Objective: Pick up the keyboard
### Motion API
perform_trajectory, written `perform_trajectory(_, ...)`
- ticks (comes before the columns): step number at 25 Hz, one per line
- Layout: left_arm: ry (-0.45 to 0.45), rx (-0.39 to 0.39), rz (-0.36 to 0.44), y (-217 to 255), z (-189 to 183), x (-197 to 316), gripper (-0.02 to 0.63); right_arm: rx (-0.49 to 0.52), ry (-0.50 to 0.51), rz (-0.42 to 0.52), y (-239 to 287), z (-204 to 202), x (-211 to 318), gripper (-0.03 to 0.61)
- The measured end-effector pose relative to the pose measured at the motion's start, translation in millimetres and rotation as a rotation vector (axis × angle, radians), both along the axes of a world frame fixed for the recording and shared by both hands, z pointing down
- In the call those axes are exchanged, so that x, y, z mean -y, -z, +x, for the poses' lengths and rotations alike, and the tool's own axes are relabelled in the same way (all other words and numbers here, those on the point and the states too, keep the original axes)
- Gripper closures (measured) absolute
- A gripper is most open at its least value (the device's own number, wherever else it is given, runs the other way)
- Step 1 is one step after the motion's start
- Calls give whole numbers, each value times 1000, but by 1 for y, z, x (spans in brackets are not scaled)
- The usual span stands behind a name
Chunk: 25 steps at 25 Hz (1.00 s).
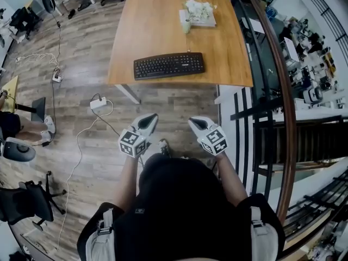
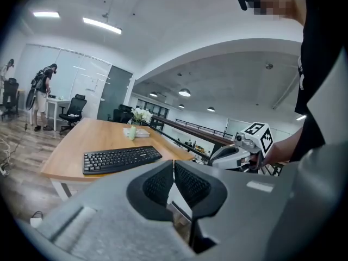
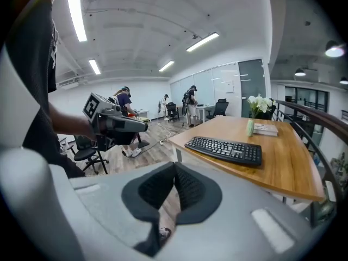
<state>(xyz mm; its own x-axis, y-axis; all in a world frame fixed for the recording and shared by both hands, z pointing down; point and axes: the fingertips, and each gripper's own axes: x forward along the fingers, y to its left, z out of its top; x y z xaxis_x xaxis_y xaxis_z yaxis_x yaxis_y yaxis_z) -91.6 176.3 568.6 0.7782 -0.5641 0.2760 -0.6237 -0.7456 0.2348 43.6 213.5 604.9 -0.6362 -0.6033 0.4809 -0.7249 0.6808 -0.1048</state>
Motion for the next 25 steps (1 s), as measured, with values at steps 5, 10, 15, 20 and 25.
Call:
perform_trajectory(5, 52, -23, 6, 5, -30, 19, 597, -17, 44, 1, -5, -28, 18, 575)
perform_trajectory(10, 71, -30, 20, 2, -52, 37, 597, -19, 60, 22, -2, -48, 42, 575)
perform_trajectory(15, 74, -33, 13, -3, -71, 55, 597, -25, 54, 20, -4, -63, 62, 575)
perform_trajectory(20, 55, -34, -7, -8, -81, 72, 597, -28, 28, 8, -10, -71, 74, 575)
perform_trajectory(25, 13, -40, -22, -5, -79, 85, 597, -25, -18, 2, -12, -72, 84, 575)
